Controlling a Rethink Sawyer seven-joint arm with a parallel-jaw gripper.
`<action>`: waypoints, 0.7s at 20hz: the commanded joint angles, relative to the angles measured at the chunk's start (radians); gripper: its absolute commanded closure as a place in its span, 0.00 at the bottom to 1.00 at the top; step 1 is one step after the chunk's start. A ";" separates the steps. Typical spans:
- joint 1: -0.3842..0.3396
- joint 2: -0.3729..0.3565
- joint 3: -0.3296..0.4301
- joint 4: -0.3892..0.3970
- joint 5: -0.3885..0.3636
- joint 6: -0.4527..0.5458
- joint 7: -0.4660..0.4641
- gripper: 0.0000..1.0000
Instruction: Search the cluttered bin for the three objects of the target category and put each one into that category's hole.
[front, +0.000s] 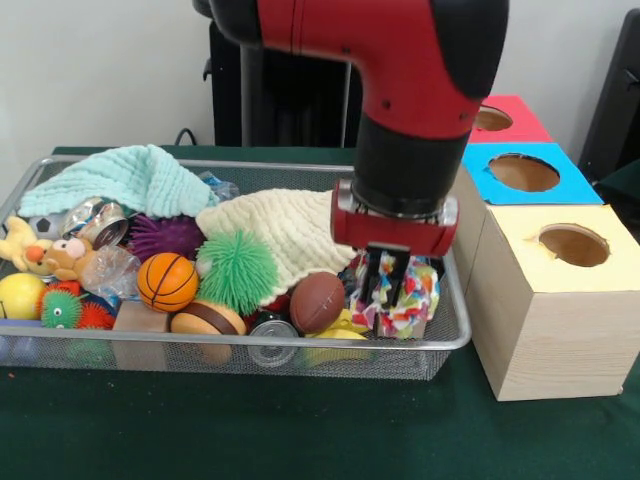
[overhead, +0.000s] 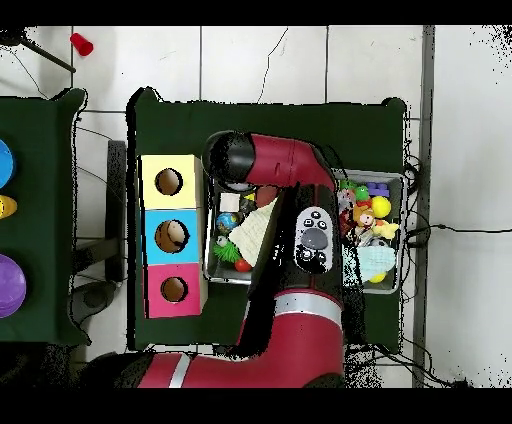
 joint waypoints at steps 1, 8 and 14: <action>-0.009 -0.059 0.035 0.012 0.017 0.093 0.121 1.00; 0.012 -0.104 0.044 0.089 0.034 0.046 0.171 1.00; 0.060 -0.115 0.032 0.123 0.069 0.051 0.256 1.00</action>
